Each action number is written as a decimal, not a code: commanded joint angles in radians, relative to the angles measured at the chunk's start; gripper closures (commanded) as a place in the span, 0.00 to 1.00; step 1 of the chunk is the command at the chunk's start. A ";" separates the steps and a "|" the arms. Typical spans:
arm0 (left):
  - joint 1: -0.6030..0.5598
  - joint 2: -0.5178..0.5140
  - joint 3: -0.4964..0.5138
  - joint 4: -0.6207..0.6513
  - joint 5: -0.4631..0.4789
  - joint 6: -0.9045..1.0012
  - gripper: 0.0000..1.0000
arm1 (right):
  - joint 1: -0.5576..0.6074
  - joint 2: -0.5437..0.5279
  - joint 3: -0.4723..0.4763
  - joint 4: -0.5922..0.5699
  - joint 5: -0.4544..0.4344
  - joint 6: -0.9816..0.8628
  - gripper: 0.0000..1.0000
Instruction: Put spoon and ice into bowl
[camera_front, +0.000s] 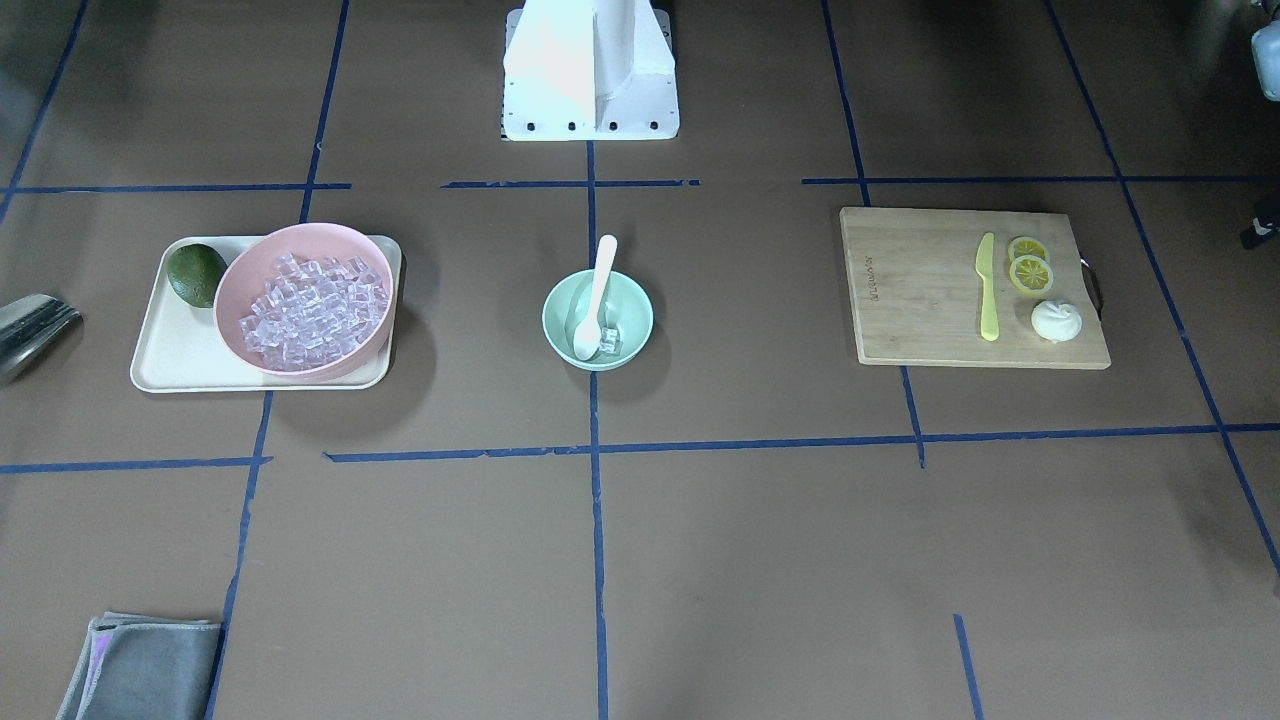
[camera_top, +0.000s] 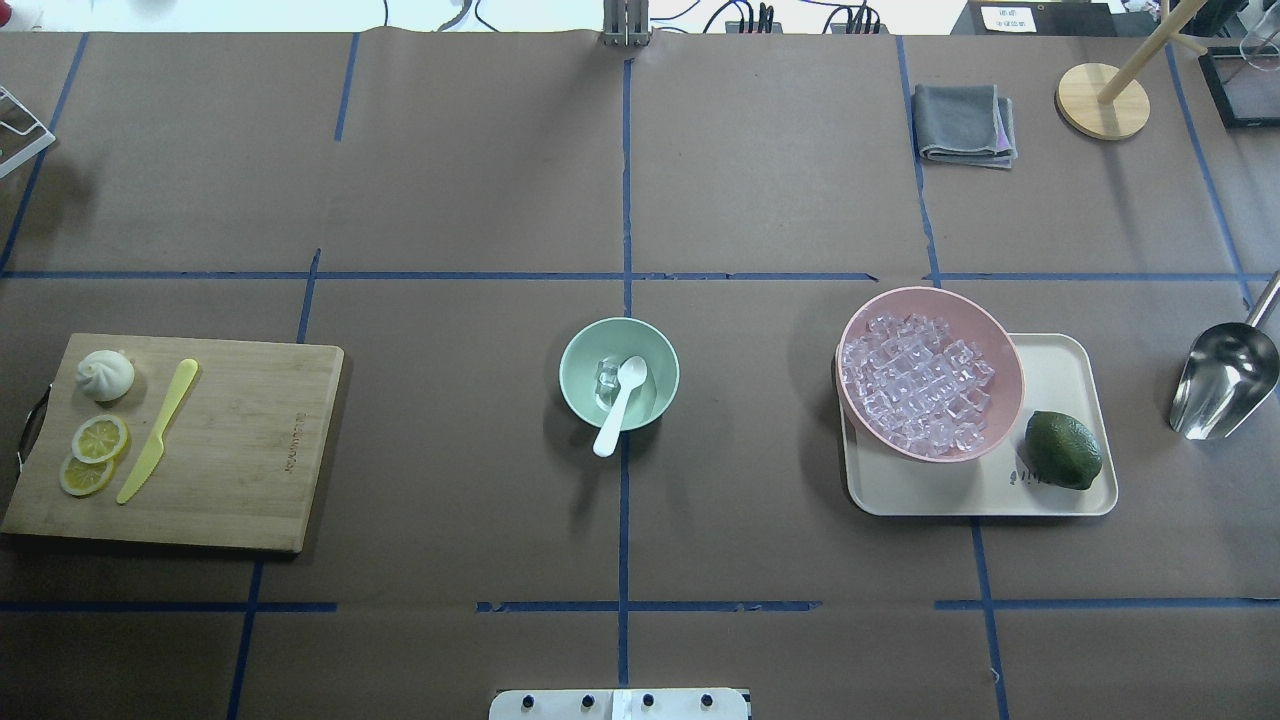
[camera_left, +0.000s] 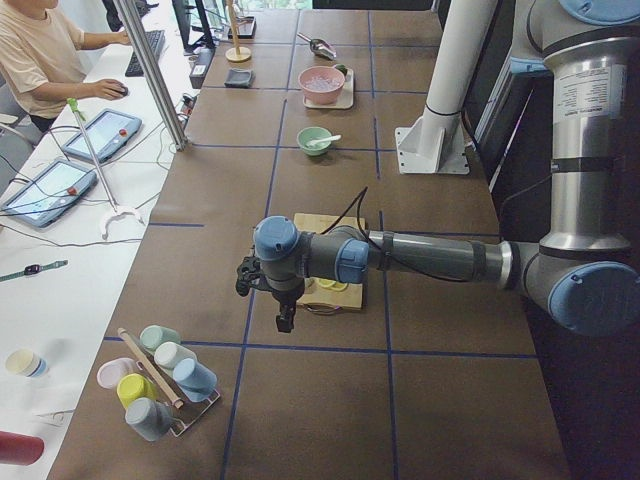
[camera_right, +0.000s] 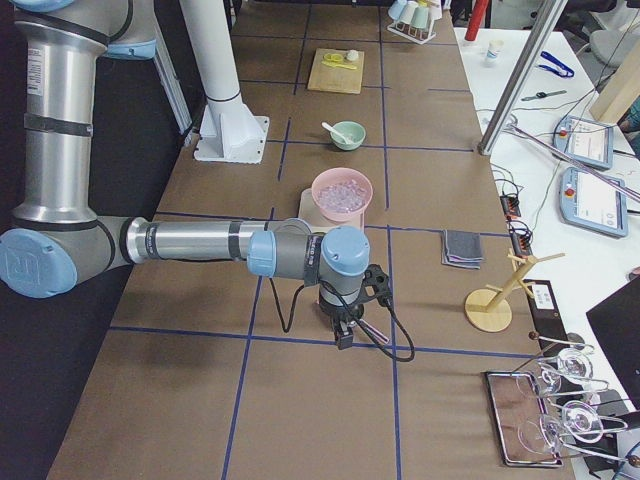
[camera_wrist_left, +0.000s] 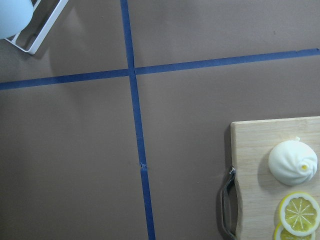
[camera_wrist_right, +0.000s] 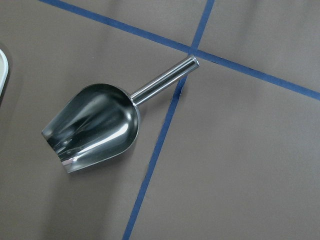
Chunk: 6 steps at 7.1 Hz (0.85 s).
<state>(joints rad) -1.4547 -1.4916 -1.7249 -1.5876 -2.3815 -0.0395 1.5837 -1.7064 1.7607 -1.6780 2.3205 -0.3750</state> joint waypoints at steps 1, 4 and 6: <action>-0.015 0.010 -0.002 0.008 -0.002 0.000 0.00 | 0.004 -0.010 -0.003 -0.002 0.000 -0.004 0.01; -0.015 0.001 -0.002 0.008 -0.001 0.000 0.00 | 0.004 0.002 -0.027 0.004 0.000 -0.002 0.01; -0.019 0.022 -0.028 -0.002 -0.008 0.000 0.00 | 0.006 0.001 -0.024 0.011 -0.003 0.005 0.01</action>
<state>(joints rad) -1.4715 -1.4788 -1.7391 -1.5881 -2.3835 -0.0393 1.5883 -1.7062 1.7366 -1.6712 2.3200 -0.3754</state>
